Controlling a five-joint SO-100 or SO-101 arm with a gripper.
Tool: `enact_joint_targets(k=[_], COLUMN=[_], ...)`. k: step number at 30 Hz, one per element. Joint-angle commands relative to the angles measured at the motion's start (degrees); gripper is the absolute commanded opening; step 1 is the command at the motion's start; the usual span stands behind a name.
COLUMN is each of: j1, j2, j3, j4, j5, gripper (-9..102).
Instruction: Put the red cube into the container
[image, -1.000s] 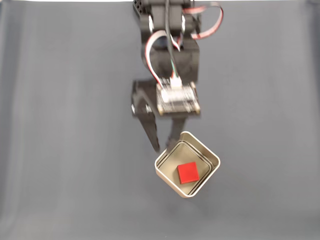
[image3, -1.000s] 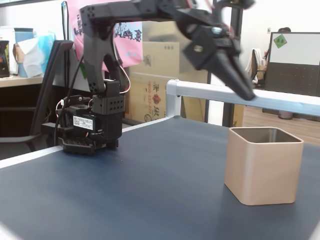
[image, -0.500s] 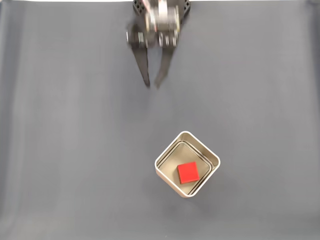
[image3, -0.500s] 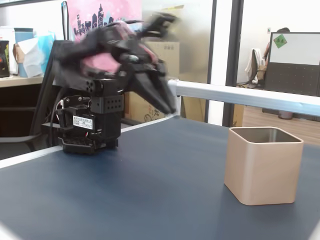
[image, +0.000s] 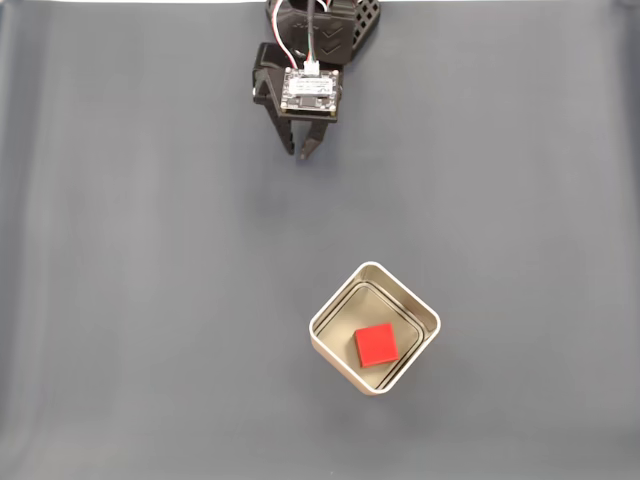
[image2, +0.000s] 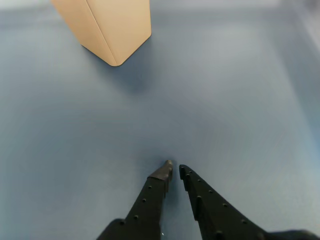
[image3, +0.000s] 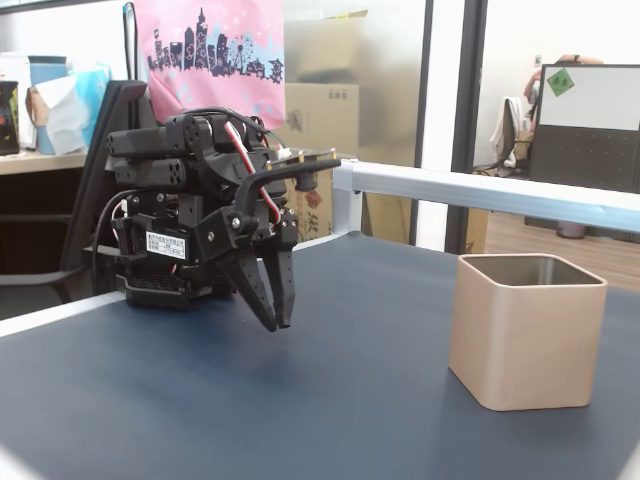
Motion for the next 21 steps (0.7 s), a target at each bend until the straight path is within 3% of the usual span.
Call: enact_joint_targets(k=[1, 9, 21], j1=[0.7, 0.7, 0.26], j2=[4.83, 4.83, 4.83], j3=[0.79, 0.88, 0.88], j4=[2.55, 11.78, 11.69], j5=[0.18, 0.26, -0.09], gripper=[0, 0, 0])
